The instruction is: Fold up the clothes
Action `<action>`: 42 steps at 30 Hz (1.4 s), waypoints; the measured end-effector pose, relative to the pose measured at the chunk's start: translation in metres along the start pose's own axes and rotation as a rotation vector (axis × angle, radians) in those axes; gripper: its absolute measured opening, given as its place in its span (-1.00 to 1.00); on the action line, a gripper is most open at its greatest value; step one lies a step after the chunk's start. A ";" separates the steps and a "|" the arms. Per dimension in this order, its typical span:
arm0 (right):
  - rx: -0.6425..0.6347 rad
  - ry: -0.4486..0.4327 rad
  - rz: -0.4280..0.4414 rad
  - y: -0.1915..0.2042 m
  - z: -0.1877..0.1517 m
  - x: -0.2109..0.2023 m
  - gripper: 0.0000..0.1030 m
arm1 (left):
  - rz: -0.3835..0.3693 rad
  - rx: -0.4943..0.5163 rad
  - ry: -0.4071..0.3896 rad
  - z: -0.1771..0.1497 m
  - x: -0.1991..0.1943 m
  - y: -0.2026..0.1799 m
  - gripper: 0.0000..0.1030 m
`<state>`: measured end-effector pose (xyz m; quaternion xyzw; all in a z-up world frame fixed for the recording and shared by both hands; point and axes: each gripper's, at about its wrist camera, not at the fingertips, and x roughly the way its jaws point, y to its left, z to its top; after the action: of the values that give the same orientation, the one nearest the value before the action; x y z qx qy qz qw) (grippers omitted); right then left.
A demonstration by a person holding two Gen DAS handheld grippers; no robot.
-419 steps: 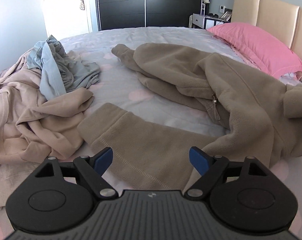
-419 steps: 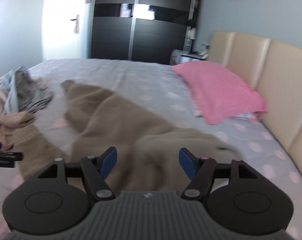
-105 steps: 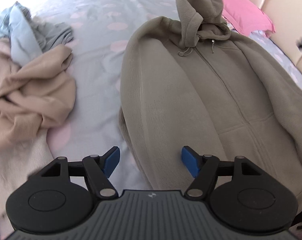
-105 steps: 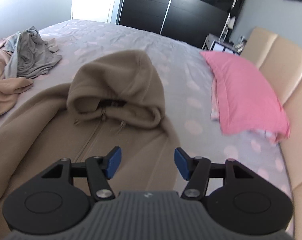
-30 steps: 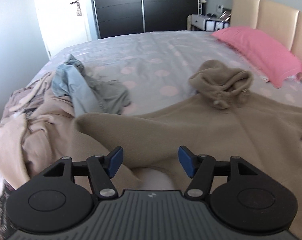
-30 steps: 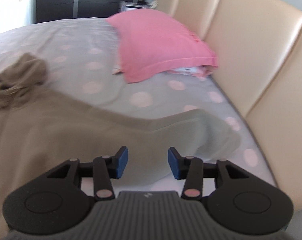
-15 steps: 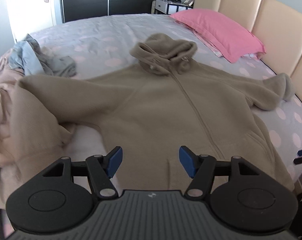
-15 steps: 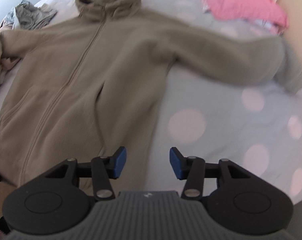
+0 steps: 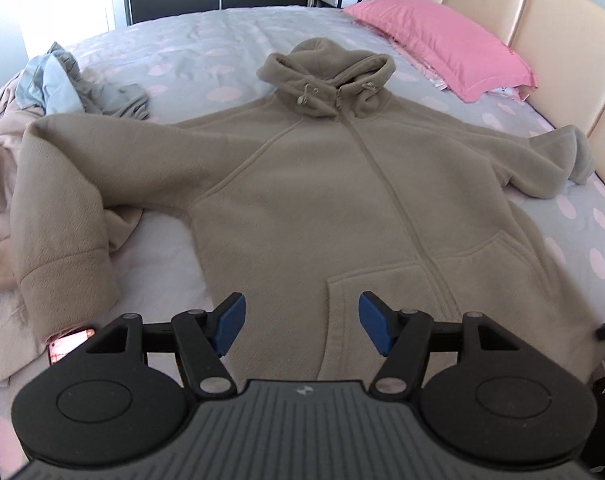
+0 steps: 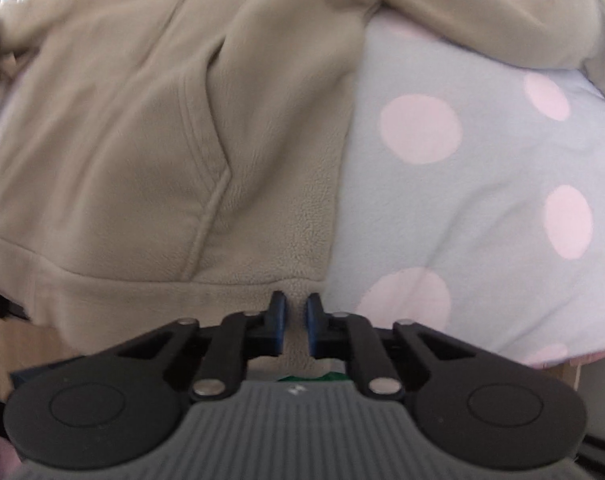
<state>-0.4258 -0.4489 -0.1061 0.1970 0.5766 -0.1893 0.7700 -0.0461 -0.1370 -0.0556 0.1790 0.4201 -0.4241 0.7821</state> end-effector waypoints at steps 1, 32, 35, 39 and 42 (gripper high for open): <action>0.015 -0.015 0.006 -0.004 -0.001 -0.018 -0.82 | 0.000 0.002 0.001 0.000 0.000 0.001 0.19; 0.201 -0.251 0.168 0.015 0.064 -0.006 -0.24 | -0.107 -0.262 0.493 -0.107 0.075 0.044 0.25; 0.199 -0.245 0.156 0.017 0.066 -0.001 -0.24 | -0.122 -0.230 0.503 -0.098 0.068 0.041 -0.26; 0.200 -0.233 0.140 0.020 0.068 0.005 -0.24 | -0.136 -0.177 0.512 -0.089 0.052 0.037 -0.66; 0.212 -0.213 0.125 0.014 0.064 0.008 -0.24 | -0.158 -0.140 0.543 -0.086 0.038 0.037 -0.69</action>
<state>-0.3644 -0.4705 -0.0958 0.2913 0.4551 -0.2206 0.8120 -0.0488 -0.0806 -0.1394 0.1983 0.6548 -0.3904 0.6160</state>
